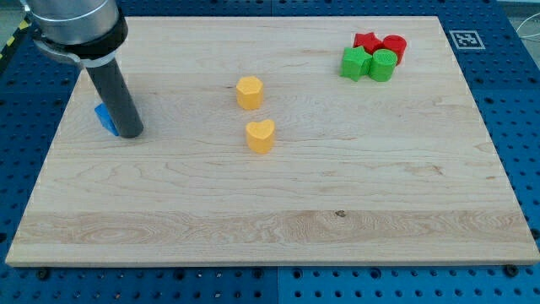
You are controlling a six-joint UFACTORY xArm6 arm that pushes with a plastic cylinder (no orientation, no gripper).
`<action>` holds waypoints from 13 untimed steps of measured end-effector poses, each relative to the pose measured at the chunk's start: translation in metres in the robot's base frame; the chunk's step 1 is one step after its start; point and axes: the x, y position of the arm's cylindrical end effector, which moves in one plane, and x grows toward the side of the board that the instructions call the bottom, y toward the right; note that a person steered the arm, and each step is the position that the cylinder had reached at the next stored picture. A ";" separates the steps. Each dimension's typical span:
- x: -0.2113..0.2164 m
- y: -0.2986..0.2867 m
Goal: Move yellow heart to bottom center
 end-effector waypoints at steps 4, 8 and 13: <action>0.000 0.010; -0.014 0.130; 0.073 0.165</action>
